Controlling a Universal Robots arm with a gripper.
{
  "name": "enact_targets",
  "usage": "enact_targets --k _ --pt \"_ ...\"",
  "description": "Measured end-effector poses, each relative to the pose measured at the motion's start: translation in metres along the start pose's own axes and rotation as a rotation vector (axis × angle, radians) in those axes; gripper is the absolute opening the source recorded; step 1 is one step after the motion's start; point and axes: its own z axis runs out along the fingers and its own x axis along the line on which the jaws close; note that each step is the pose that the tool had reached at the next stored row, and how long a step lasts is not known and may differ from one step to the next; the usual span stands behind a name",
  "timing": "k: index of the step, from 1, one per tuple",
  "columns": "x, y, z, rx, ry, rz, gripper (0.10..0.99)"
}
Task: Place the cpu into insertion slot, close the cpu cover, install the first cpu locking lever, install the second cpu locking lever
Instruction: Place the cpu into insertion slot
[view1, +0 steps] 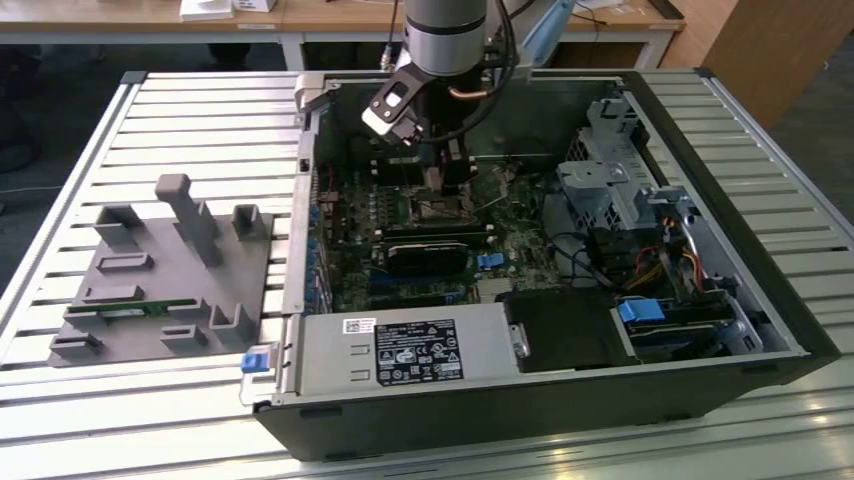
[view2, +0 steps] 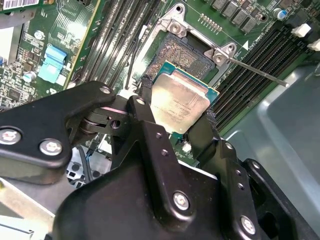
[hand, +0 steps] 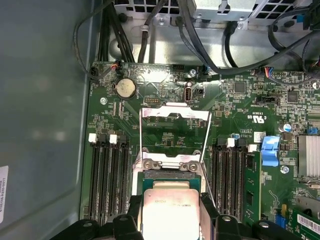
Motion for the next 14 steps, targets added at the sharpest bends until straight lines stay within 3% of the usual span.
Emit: enact_targets --k 14 --pt "0.0007 -0.0009 0.0109 0.000 -0.0002 0.003 0.537"
